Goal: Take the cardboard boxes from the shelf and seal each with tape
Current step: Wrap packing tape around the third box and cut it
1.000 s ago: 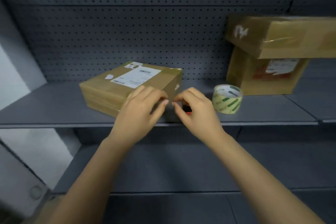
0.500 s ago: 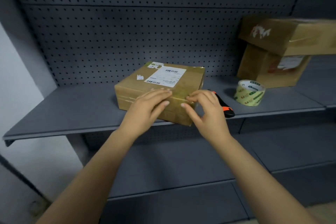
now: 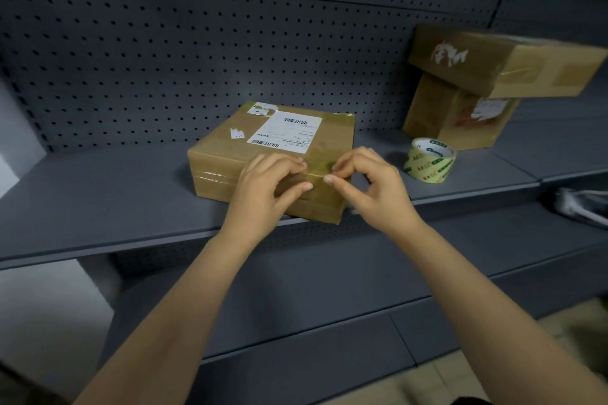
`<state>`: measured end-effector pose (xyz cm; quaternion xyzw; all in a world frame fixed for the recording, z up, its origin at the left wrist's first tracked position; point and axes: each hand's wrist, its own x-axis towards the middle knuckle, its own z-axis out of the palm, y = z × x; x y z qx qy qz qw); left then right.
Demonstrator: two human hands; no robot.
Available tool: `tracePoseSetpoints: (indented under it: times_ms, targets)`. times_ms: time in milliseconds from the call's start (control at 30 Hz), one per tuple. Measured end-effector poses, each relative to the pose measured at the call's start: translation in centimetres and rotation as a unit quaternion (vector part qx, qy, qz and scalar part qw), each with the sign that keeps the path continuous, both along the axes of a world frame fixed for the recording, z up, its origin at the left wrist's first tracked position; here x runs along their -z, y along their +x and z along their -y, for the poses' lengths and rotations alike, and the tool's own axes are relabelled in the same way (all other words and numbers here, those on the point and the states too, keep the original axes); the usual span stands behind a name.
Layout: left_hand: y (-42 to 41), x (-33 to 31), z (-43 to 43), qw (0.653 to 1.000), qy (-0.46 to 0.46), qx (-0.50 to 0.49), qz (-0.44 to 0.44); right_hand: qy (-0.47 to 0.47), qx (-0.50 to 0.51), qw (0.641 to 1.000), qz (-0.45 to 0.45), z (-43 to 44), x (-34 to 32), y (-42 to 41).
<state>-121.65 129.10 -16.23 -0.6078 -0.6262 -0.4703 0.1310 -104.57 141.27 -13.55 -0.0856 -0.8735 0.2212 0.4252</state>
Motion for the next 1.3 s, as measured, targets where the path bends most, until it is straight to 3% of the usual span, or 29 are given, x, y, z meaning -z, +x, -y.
tracePoseSetpoints:
  times_ms: [300, 467, 567, 800, 933, 1067, 1300]
  targets:
    - [1.3, -1.1, -0.3, 0.996, -0.042, 0.024, -0.077, -0.055, -0.069, 0.988, 0.128, -2.7, -0.2, 2.1]
    - [0.8, -0.7, -0.4, 0.995, -0.007, 0.074, -0.073, -0.057, -0.113, 0.988, 0.084, -2.5, 0.8, 1.9]
    - [-0.4, -1.2, 1.1, 0.994, -0.023, 0.097, -0.048, 0.015, -0.132, 0.989, 0.061, -2.0, 1.4, 0.9]
    - [1.4, 1.5, 4.1, 0.998, -0.049, -0.049, 0.006, 0.069, -0.140, 0.987, -0.035, 0.0, 1.8, -3.4]
    - [1.8, 3.0, 4.8, 0.994, -0.037, -0.087, 0.052, 0.101, -0.187, 0.977, -0.019, -0.1, 1.3, -4.8]
    - [1.3, 2.5, 5.3, 0.994, -0.020, -0.104, 0.024, 0.136, -0.197, 0.971, 0.016, -1.5, 1.3, -5.2]
    - [1.8, 3.5, 4.6, 0.990, -0.016, -0.136, 0.022, 0.089, -0.225, 0.970, 0.033, -1.9, 1.8, -5.7]
